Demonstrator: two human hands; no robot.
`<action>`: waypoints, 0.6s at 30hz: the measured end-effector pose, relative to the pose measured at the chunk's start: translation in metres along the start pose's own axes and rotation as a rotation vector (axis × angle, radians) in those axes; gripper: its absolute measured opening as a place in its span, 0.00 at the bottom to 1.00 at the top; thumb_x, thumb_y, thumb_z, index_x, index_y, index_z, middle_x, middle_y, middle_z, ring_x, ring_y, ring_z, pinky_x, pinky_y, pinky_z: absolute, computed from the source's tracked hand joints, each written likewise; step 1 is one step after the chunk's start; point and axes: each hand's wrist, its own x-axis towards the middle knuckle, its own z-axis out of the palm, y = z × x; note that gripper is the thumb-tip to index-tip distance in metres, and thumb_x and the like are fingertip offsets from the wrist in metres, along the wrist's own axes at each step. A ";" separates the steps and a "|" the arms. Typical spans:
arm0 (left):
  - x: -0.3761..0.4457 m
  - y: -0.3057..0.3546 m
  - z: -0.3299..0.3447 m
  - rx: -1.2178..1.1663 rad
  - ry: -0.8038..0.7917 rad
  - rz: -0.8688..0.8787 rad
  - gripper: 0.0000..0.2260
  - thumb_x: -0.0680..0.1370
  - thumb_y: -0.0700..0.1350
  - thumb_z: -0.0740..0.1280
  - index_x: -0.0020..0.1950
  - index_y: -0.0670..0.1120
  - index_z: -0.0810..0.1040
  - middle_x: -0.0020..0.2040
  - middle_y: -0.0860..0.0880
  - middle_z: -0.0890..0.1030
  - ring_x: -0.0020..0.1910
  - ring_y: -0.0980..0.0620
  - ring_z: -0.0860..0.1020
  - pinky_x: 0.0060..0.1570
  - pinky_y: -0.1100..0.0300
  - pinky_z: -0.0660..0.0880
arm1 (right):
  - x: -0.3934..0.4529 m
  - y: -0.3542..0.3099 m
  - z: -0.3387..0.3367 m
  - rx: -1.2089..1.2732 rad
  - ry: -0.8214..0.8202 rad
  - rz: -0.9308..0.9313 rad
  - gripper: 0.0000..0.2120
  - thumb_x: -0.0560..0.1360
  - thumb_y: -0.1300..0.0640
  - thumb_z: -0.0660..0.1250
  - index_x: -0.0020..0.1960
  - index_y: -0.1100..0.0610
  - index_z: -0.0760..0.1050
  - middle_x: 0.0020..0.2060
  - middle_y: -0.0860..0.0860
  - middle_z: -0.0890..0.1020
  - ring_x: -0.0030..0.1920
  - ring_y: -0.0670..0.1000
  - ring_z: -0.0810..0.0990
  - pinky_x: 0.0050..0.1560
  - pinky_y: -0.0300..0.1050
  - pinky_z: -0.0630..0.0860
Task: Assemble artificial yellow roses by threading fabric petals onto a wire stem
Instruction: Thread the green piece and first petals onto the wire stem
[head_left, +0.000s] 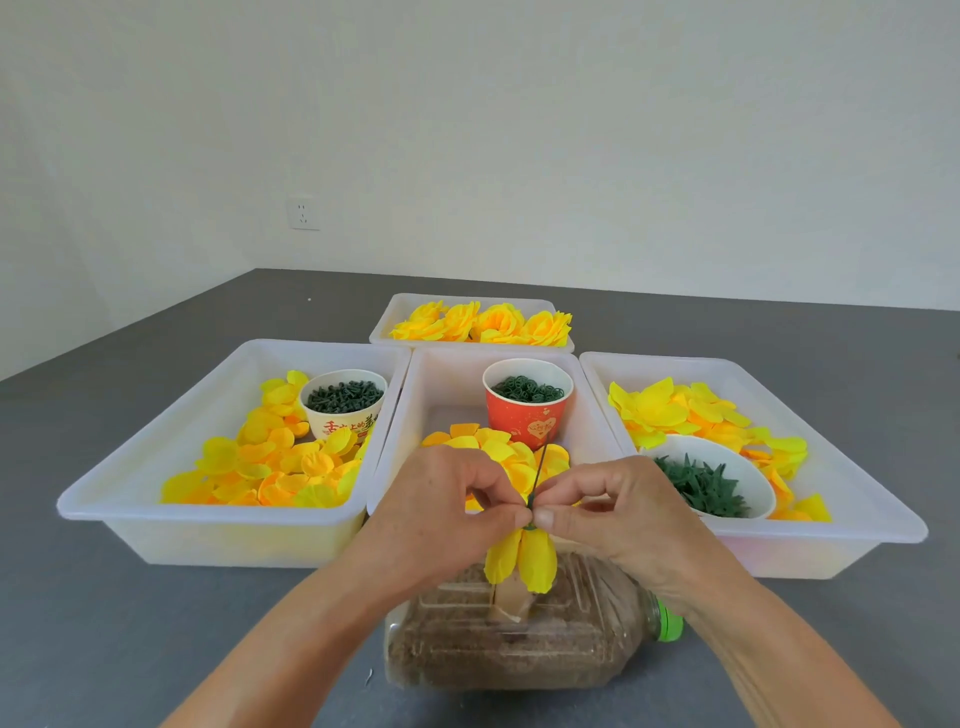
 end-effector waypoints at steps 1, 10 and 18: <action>0.000 0.001 0.001 -0.020 0.009 -0.022 0.04 0.69 0.42 0.74 0.35 0.49 0.83 0.34 0.56 0.80 0.38 0.62 0.77 0.39 0.73 0.70 | 0.002 0.000 -0.004 0.012 -0.032 0.029 0.01 0.66 0.60 0.75 0.37 0.56 0.84 0.40 0.57 0.85 0.41 0.51 0.81 0.53 0.54 0.77; 0.006 -0.002 0.004 -0.180 -0.054 -0.103 0.07 0.68 0.39 0.75 0.34 0.48 0.80 0.34 0.53 0.80 0.39 0.55 0.78 0.46 0.59 0.75 | 0.075 0.011 -0.011 -0.200 0.080 0.013 0.03 0.68 0.63 0.73 0.39 0.56 0.83 0.40 0.54 0.84 0.44 0.53 0.82 0.49 0.48 0.76; 0.008 -0.004 0.002 -0.278 -0.120 -0.145 0.08 0.69 0.38 0.75 0.34 0.48 0.80 0.36 0.46 0.82 0.35 0.55 0.76 0.39 0.60 0.74 | 0.148 0.057 0.020 -0.934 -0.244 -0.092 0.17 0.71 0.67 0.63 0.55 0.55 0.80 0.53 0.53 0.81 0.56 0.57 0.78 0.54 0.48 0.75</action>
